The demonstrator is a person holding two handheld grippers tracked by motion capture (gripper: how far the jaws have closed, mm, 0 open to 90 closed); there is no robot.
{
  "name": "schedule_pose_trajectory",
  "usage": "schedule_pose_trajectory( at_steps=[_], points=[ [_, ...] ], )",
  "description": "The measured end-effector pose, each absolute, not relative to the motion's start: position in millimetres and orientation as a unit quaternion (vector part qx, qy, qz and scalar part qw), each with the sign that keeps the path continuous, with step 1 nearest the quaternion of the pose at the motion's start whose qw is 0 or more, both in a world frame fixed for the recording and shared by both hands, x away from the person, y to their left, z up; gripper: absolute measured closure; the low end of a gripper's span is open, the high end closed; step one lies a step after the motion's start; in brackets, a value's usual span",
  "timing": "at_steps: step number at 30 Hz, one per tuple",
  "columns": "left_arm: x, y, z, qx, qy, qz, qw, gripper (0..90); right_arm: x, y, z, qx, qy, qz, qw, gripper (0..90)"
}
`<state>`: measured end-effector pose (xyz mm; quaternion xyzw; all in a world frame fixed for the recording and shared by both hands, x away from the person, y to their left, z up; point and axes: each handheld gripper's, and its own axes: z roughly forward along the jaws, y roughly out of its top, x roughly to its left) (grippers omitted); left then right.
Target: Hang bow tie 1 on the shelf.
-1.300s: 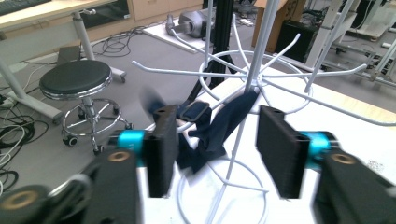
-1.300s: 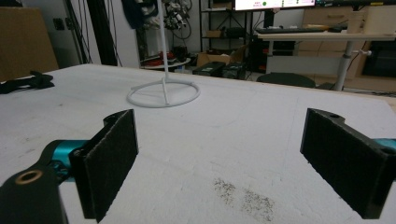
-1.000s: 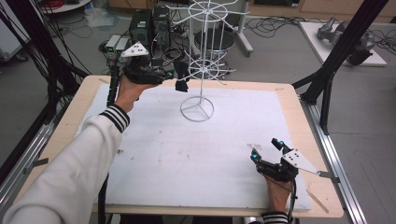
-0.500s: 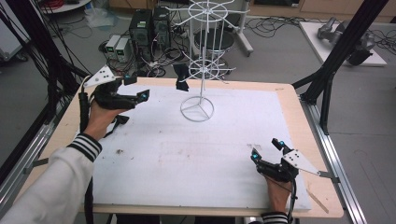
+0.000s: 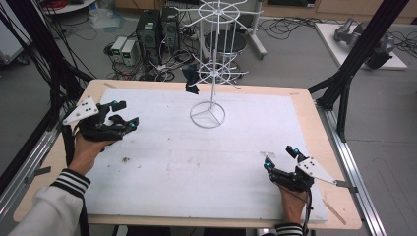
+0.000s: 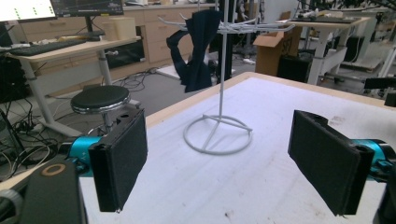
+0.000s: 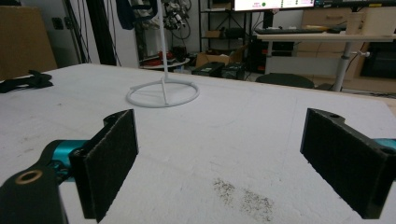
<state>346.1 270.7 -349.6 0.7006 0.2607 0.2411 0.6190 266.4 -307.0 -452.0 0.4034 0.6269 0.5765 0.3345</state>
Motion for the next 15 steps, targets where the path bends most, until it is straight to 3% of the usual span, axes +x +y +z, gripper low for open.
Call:
schedule_pose_trajectory(
  at_steps=[15],
  points=[
    [318,296,-382,0.681,0.287,0.240,0.629,20.2,266,-307,-452,0.403,0.626,0.577,0.335,10.6]
  ],
)
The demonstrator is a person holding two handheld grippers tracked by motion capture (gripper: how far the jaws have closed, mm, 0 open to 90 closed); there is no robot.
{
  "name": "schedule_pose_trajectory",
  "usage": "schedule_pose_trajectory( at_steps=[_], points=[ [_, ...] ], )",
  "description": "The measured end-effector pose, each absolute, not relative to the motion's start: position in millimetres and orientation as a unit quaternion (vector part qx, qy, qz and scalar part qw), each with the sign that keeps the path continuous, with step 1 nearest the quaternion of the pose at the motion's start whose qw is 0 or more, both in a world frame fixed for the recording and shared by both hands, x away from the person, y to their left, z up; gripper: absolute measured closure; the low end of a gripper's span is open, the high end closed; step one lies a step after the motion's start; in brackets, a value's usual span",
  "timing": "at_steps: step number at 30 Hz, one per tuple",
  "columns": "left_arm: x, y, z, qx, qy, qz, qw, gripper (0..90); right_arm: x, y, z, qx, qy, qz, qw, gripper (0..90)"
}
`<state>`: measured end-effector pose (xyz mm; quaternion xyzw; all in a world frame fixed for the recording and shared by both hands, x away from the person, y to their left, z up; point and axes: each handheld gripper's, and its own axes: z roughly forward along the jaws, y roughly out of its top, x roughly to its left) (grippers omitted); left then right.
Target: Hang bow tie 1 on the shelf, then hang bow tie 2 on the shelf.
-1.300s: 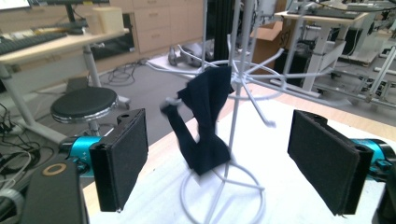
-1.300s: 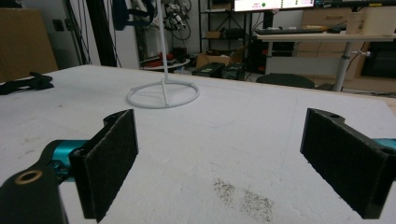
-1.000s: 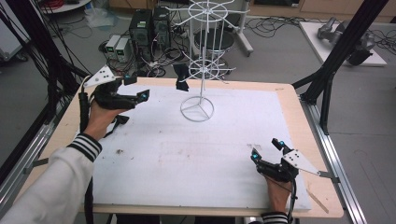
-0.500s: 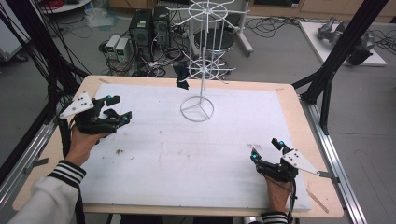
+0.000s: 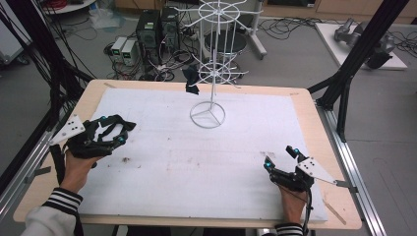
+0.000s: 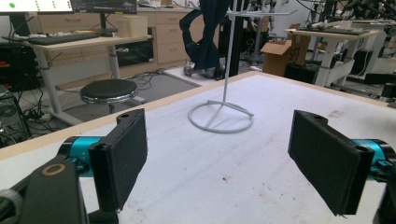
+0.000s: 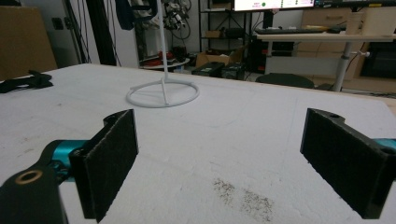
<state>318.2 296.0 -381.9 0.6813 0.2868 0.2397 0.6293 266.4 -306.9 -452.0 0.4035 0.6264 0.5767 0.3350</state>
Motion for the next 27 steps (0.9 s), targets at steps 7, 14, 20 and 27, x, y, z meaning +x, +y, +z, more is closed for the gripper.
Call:
schedule_pose_trajectory(
  at_steps=[7,14,20,27],
  points=[
    [315.9,297.3,-388.6,0.686,0.288,0.238,0.624,20.3,266.4,-307.0,-452.0,0.403,0.626,0.576,0.337,10.6],
    [316.0,299.7,-389.3,0.685,0.292,0.238,0.625,20.2,266.5,-307.1,-452.0,0.403,0.626,0.576,0.335,10.6],
    [317.4,300.4,-389.7,0.684,0.294,0.238,0.623,20.2,266.4,-307.1,-452.0,0.404,0.626,0.576,0.335,10.6],
    [316.1,303.8,-384.2,0.684,0.300,0.244,0.618,20.2,266.4,-307.1,-452.0,0.404,0.627,0.576,0.334,10.6]
  ],
)
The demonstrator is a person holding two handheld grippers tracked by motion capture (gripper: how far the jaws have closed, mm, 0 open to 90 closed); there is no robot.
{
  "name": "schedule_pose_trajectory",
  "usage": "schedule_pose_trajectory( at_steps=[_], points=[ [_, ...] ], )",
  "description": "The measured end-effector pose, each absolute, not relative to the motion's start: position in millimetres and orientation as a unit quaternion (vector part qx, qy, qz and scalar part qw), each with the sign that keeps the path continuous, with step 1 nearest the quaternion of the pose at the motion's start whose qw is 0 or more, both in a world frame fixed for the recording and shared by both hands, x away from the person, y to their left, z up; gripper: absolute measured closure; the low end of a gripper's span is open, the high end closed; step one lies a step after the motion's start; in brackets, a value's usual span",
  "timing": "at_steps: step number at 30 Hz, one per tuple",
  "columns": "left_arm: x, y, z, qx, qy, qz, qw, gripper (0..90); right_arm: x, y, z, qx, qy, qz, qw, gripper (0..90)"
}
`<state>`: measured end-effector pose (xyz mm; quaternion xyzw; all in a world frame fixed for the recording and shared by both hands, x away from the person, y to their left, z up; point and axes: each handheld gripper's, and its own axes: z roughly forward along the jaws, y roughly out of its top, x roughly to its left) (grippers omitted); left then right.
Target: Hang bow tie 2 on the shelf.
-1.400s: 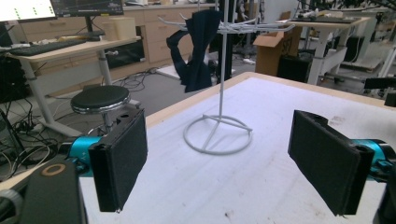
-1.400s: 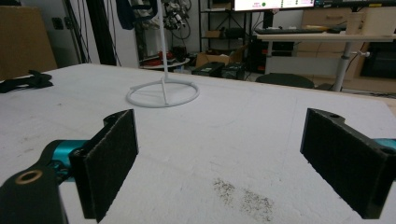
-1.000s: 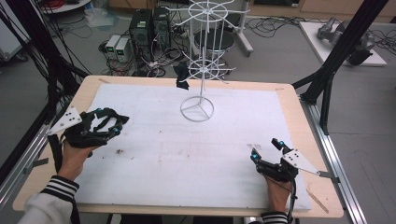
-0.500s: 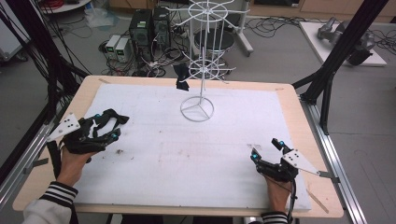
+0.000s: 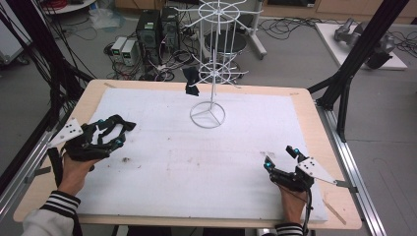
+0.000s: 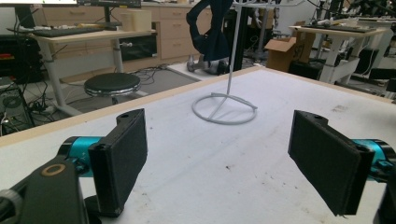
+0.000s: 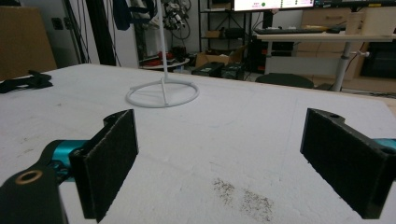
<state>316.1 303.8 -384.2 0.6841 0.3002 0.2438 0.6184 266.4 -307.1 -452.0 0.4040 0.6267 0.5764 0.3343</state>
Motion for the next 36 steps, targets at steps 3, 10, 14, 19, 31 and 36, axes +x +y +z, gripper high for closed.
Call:
schedule_pose_trajectory(
  at_steps=[3,10,14,19,31,36],
  points=[
    [317,308,-380,0.686,0.308,0.249,0.611,20.2,266,-307,-452,0.404,0.627,0.577,0.334,10.6],
    [328,317,-371,0.703,0.329,0.252,0.579,20.2,266,-307,-452,0.404,0.627,0.577,0.333,10.6],
    [339,322,-366,0.723,0.322,0.247,0.559,20.1,266,-307,-452,0.405,0.626,0.578,0.333,10.6],
    [350,328,-359,0.743,0.319,0.243,0.535,19.3,266,-307,-452,0.404,0.627,0.577,0.333,10.6],
    [375,329,-346,0.780,0.313,0.237,0.487,17.6,266,-307,-452,0.405,0.628,0.575,0.334,10.6],
    [385,330,-342,0.796,0.315,0.231,0.463,17.6,266,-307,-452,0.405,0.628,0.575,0.334,10.6]
  ],
)
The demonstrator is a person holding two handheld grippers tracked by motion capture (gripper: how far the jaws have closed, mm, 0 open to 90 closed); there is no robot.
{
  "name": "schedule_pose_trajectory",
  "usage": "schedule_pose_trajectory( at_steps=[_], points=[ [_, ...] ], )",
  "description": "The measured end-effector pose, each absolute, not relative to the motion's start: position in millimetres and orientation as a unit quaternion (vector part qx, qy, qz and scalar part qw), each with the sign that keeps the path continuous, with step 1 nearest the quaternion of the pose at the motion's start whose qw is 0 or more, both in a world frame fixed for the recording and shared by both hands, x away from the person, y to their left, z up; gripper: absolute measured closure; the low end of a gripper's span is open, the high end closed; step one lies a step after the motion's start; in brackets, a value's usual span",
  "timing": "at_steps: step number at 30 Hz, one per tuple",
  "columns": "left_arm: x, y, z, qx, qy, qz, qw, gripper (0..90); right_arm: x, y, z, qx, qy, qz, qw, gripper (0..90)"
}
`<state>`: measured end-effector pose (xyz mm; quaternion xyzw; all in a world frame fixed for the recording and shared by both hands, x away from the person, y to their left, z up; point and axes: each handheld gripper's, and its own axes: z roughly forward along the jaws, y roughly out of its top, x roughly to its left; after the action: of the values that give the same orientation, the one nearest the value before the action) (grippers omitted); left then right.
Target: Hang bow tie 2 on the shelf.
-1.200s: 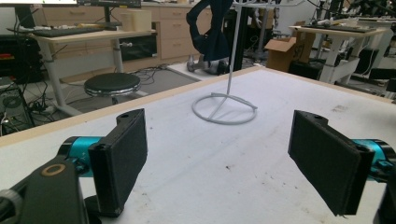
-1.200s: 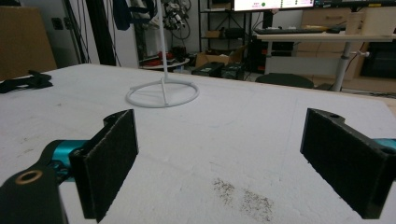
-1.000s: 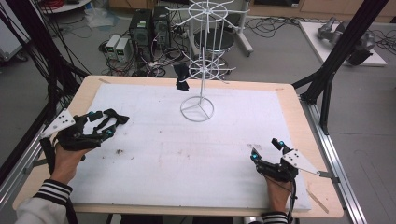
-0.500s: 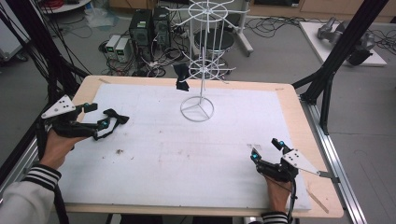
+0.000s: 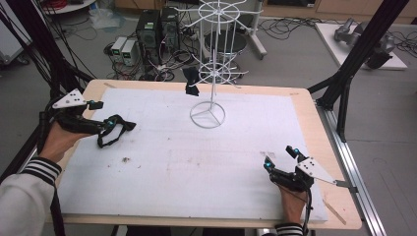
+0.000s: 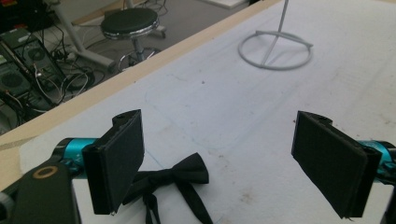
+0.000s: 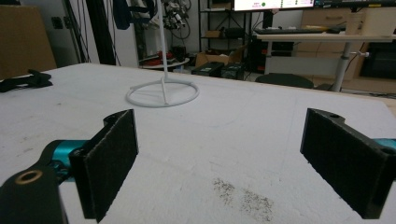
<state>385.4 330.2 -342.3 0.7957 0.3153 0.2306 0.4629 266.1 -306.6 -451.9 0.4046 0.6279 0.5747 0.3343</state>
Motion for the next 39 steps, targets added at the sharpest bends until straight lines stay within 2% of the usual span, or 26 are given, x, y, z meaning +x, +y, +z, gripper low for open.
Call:
schedule_pose_trajectory(
  at_steps=[9,24,39],
  points=[
    [399,331,-341,0.814,0.316,0.235,0.427,16.9,266,-306,-452,0.403,0.628,0.574,0.337,10.6],
    [429,327,-345,0.842,0.315,0.205,0.387,16.9,267,-307,-452,0.404,0.628,0.573,0.337,10.6],
    [455,323,-347,0.873,0.322,0.187,0.314,17.0,267,-306,-452,0.404,0.632,0.570,0.336,10.6]
  ],
)
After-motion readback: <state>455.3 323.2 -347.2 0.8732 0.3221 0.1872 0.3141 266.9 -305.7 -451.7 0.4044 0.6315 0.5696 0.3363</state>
